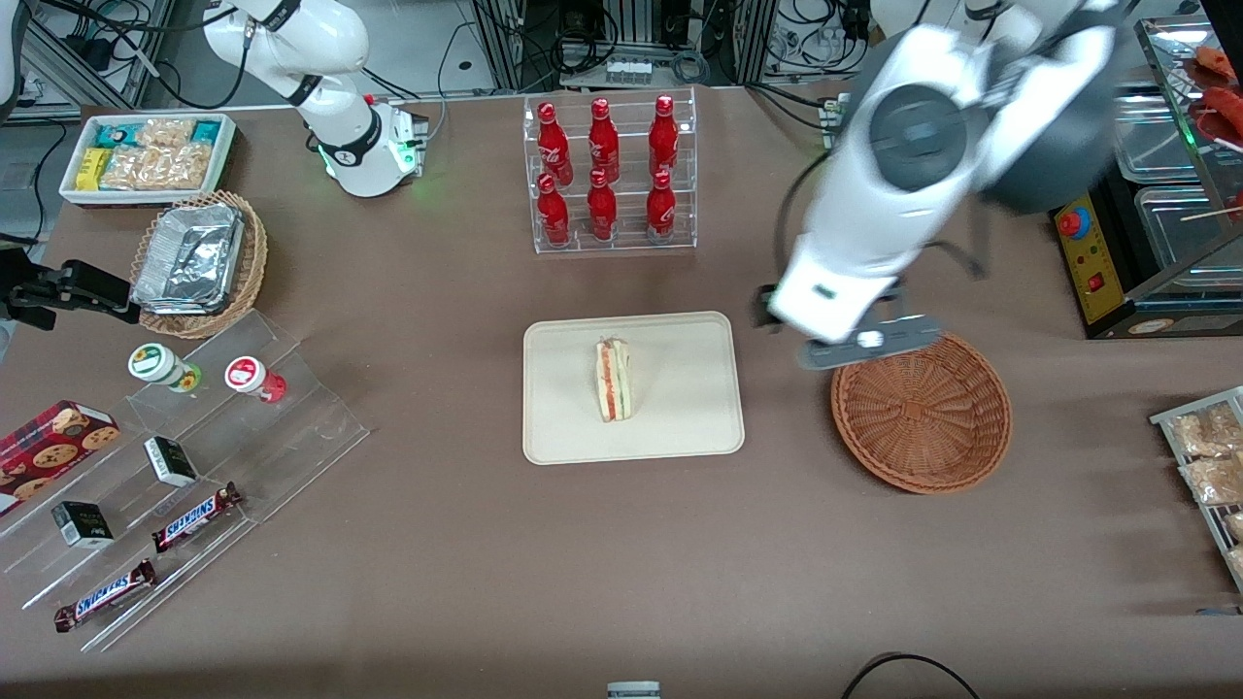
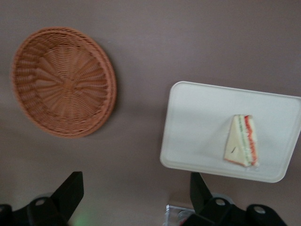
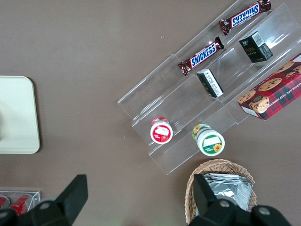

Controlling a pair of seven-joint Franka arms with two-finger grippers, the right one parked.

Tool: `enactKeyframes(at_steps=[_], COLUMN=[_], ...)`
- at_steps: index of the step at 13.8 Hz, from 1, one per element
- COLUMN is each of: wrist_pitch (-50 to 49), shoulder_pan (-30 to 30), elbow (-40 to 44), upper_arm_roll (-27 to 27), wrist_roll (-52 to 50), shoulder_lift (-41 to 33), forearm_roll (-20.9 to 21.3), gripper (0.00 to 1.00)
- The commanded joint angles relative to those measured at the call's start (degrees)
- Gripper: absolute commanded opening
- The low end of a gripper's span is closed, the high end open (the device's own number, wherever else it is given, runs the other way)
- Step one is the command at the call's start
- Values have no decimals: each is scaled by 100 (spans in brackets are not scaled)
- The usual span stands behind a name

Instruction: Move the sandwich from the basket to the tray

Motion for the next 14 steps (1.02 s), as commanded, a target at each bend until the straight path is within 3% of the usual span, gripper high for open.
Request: enactKeyframes(at_steps=[1,5,9,14], wrist_pitch=[-380,-776,-706,-671], shoulder_pan=[630,1238,1686,1925], elbow=[-224,-311,-1153,-1454], upper_arm_roll=[-65,-65,-29,40], wrist_roll=[679,1524,2341,2957], shoulder_lift=[-553,-949,-1713,-2057], forearm_roll=[17,69,61,52], gripper=[100,100,100,100])
